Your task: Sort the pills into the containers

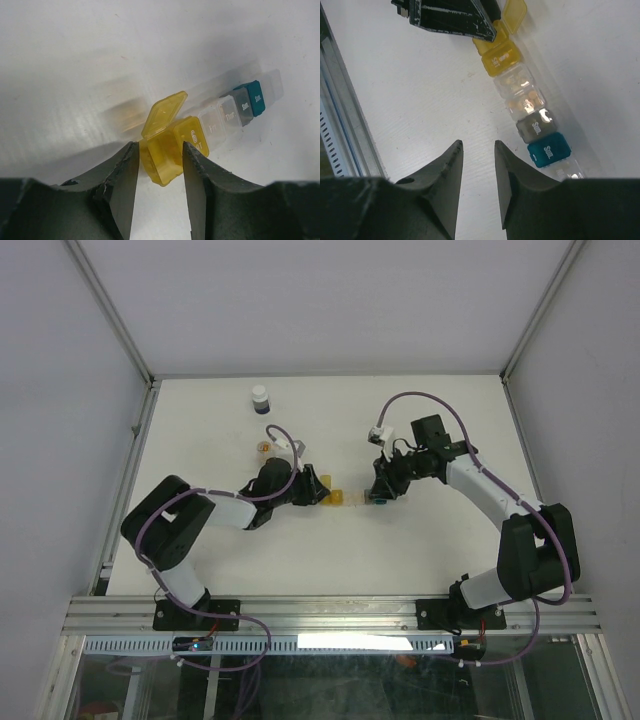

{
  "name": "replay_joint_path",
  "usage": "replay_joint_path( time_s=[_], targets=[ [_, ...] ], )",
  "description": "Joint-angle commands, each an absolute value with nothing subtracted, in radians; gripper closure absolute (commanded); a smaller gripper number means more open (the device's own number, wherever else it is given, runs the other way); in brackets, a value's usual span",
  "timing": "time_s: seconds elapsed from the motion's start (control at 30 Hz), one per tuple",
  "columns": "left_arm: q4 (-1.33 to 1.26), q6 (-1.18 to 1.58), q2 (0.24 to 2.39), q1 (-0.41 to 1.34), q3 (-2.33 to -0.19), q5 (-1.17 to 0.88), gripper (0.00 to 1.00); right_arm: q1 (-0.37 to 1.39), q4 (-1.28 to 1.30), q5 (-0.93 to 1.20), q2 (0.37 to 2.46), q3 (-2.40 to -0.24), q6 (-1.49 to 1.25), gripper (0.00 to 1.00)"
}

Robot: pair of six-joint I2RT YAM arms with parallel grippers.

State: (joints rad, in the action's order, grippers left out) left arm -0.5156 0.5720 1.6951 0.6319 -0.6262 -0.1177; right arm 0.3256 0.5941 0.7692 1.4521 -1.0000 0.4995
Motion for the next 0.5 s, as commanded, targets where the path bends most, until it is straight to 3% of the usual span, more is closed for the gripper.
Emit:
replay_joint_path(
  time_s=[0.0, 0.27, 0.47],
  targets=[
    [-0.558, 0.601, 1.75, 0.679, -0.708, -0.166, 0.6, 0.309, 0.587, 0.807, 1.398, -0.998, 0.515, 0.65],
    [-0.585, 0.632, 1.874, 0.784, -0.859, -0.196, 0.58, 0.27, 0.592, 0.831, 1.369, -0.988, 0.524, 0.65],
    [-0.594, 0.59, 1.804, 0.798, -0.819, -0.172, 0.49, 0.229, 0.599, 0.865, 1.329, -0.979, 0.543, 0.64]
  ],
)
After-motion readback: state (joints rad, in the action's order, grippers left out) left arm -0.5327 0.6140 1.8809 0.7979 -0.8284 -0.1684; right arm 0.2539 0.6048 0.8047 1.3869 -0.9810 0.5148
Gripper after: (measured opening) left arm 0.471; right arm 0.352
